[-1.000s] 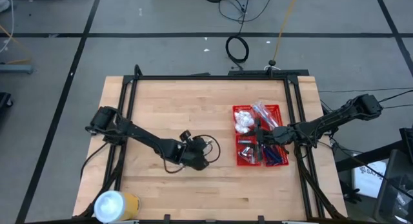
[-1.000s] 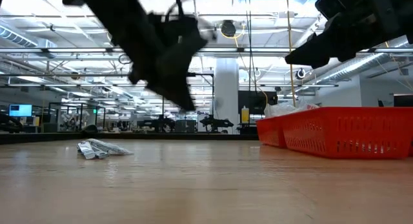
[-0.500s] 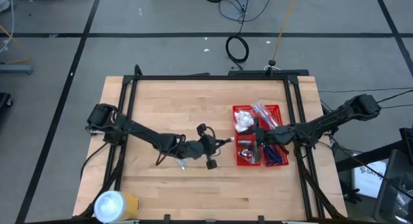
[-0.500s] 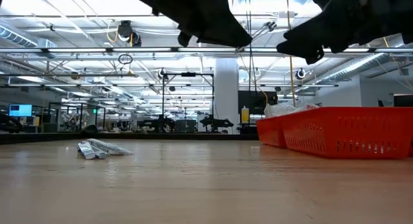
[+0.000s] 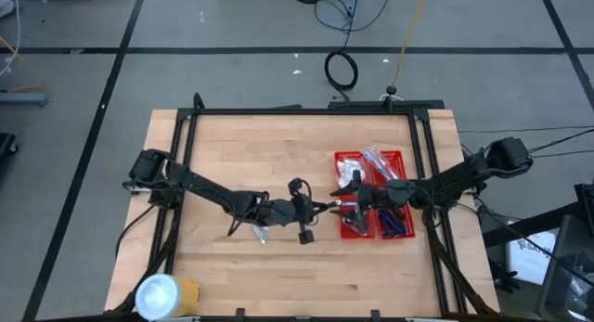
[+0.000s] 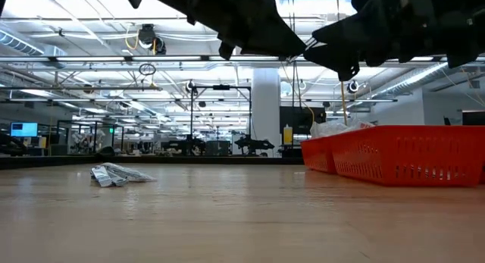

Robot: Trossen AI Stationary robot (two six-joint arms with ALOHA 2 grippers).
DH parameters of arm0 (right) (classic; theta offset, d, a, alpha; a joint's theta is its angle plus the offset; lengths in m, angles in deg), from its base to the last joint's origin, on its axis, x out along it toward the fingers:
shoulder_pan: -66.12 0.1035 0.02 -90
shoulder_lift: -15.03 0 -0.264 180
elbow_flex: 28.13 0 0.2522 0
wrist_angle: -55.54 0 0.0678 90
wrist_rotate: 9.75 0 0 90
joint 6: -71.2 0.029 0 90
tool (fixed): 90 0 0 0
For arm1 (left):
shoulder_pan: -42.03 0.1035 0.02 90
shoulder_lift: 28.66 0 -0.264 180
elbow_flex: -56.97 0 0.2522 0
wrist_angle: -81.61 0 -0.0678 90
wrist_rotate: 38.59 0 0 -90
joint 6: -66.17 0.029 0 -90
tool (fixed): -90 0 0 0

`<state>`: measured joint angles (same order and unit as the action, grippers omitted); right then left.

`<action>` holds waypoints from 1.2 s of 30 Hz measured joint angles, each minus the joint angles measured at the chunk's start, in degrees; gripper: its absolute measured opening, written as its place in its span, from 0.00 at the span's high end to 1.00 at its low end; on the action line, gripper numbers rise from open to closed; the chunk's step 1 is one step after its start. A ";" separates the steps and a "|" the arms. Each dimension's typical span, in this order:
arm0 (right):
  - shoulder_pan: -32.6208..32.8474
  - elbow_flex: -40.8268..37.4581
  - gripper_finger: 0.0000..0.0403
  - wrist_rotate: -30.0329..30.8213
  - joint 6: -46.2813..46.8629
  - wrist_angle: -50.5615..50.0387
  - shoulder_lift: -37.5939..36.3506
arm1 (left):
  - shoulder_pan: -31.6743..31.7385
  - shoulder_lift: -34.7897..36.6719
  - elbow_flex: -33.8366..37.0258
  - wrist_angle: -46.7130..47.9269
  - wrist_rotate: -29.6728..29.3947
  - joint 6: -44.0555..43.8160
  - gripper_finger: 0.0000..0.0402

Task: Pick & Place Travel size toiletries
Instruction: Put the nail cutter into the bottom left red bin

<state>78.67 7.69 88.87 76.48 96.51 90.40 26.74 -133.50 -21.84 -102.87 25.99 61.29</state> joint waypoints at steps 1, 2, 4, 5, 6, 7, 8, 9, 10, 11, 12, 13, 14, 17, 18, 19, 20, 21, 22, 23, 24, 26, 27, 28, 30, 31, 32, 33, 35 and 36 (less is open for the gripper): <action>-0.19 0.00 0.44 -0.02 0.02 -0.13 0.04 | -0.10 0.00 0.00 0.08 -0.02 0.52 0.97; -0.27 0.00 0.47 0.00 0.00 -0.39 0.04 | -0.15 0.00 0.00 0.13 -0.03 0.95 0.98; -0.26 0.00 0.52 -0.13 -0.52 -0.66 0.04 | -0.16 0.00 0.00 0.08 -0.05 1.37 0.98; -0.22 0.00 0.55 -0.48 -0.99 -0.58 0.04 | -0.16 0.00 0.00 0.14 -0.05 1.32 0.98; -0.21 0.00 0.58 -1.32 -1.48 -0.52 0.02 | -0.17 0.00 0.00 0.35 -0.05 1.21 0.98; -0.21 0.00 0.61 -1.57 -1.72 -0.54 0.02 | -0.17 0.00 0.00 0.60 -0.05 1.18 0.98; -0.21 0.00 0.64 -1.82 -1.81 -0.61 0.02 | -0.16 0.00 0.00 0.65 -0.07 1.18 0.98; -0.21 0.00 0.66 -2.50 -1.87 -0.62 0.02 | -0.16 0.00 0.00 0.64 -0.07 1.17 0.97; -0.23 0.00 0.69 -3.03 -1.88 -0.56 0.02 | -0.16 0.00 0.00 0.61 -0.07 1.16 0.97; -0.23 0.00 0.71 -3.37 -1.90 -0.54 0.02 | -0.16 0.00 0.00 0.59 -0.07 1.16 0.96; -0.23 0.00 0.74 -4.17 -1.90 -0.54 0.02 | -0.16 0.00 0.00 0.64 -0.07 1.16 0.96; -0.23 0.00 0.76 -4.35 -1.90 -0.52 0.02 | -0.16 0.00 0.00 0.72 -0.04 1.14 0.96; -0.23 0.00 0.78 -4.37 -1.90 -0.50 0.02 | -0.16 0.00 0.00 0.78 -0.06 1.12 0.96; -0.25 0.00 0.83 -4.39 -1.95 -0.43 0.02 | -0.18 0.02 0.00 0.86 -0.03 0.76 0.98; -0.25 0.00 0.85 -4.37 -1.97 -0.40 0.02 | -0.17 0.02 0.00 0.96 -0.03 0.49 0.98; -0.25 0.00 0.86 -4.37 -1.97 -0.29 0.02 | -0.13 0.03 -0.01 1.05 -0.01 0.16 0.98; -0.25 0.00 0.87 -4.41 -1.97 -0.11 0.04 | -0.11 0.08 -0.03 1.34 -0.01 -0.17 0.98; -0.27 0.00 0.87 -4.60 -2.02 0.00 0.04 | -0.11 0.11 -0.07 1.50 0.01 -0.36 0.97; -0.29 0.00 0.88 -5.16 -2.46 0.14 0.04 | -0.13 0.13 -0.09 1.54 0.12 -0.42 0.96; -0.27 0.00 0.87 -5.44 -3.05 0.27 0.04 | -0.16 0.13 -0.09 1.53 0.15 -0.59 0.95; -0.27 0.00 0.87 -5.53 -3.36 0.32 0.04 | -0.16 0.13 -0.09 1.53 0.21 -0.67 0.95; -0.27 0.00 0.86 -5.66 -3.50 0.38 0.04 | -0.16 0.13 -0.09 1.53 0.24 -0.81 0.95; -0.27 0.00 0.86 -5.66 -3.56 0.38 0.04 | -0.16 0.13 -0.09 1.53 0.24 -0.85 0.96; -0.27 0.00 0.86 -5.66 -3.56 0.38 0.04 | -0.16 0.13 -0.09 1.55 0.25 -1.19 0.97; -0.27 0.00 0.88 -5.70 -3.52 0.38 0.04 | -0.15 0.13 -0.09 1.63 0.66 -2.56 0.97; -0.27 0.00 0.88 -5.72 -3.39 0.37 0.04 | -0.11 0.13 -0.09 1.64 0.85 -3.70 0.97; -0.27 0.00 0.88 -5.75 -3.16 0.32 0.04 | -0.05 0.13 -0.09 1.66 0.98 -5.27 0.95; -0.27 0.00 0.88 -5.77 -2.97 0.20 -0.03 | 0.08 0.13 -0.09 1.80 1.10 -6.83 0.92; -0.27 0.00 0.88 -5.71 -2.97 -0.91 -0.75 | 0.26 0.13 -0.12 2.57 1.29 -9.72 0.83; -0.27 0.00 0.88 -5.69 -2.89 -1.67 -1.26 | 0.32 0.13 -0.13 3.21 1.22 -10.57 0.77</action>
<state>78.40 7.69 83.19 73.59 94.84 89.14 27.06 -133.36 -21.97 -99.66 27.21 50.72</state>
